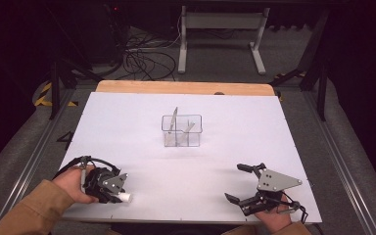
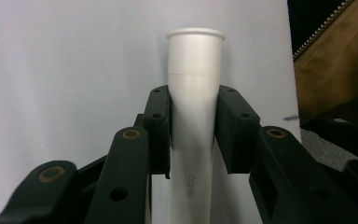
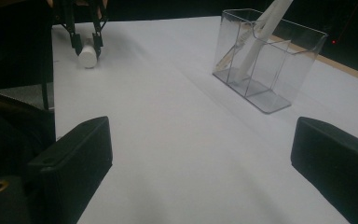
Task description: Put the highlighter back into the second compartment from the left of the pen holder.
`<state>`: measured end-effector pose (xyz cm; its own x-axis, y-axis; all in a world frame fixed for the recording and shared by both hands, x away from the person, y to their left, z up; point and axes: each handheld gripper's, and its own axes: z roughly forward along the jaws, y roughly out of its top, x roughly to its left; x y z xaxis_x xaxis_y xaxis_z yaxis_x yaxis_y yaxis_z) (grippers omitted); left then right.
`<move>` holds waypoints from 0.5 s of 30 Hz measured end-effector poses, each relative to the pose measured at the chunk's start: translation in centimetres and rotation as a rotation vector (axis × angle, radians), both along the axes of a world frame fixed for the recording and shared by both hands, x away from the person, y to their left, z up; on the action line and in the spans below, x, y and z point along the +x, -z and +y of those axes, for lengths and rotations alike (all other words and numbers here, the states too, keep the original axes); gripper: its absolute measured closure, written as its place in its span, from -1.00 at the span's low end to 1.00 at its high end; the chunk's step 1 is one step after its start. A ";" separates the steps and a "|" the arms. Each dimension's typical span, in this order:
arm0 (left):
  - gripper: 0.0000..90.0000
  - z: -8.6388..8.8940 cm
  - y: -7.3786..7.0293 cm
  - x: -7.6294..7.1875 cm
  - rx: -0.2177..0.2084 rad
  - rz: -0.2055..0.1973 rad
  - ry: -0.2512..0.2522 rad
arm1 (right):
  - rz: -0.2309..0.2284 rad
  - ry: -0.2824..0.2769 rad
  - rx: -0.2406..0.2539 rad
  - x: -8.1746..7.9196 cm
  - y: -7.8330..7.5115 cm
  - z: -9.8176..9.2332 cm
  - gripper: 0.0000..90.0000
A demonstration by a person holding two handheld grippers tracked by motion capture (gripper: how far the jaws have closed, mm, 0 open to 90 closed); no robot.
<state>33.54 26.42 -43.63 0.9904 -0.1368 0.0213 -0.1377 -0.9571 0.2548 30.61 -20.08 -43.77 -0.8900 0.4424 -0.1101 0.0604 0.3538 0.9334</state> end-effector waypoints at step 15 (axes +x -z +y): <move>0.52 0.5 -3.8 0.1 -0.230 -0.030 -0.083 | -0.002 0.002 0.005 0.0 -0.1 0.0 -0.87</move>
<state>33.67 26.89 -39.80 0.9964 -0.0432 0.0724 -0.0720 -0.8829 0.4641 30.66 -20.07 -43.72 -0.8888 0.4451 -0.1094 0.0597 0.3490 0.9352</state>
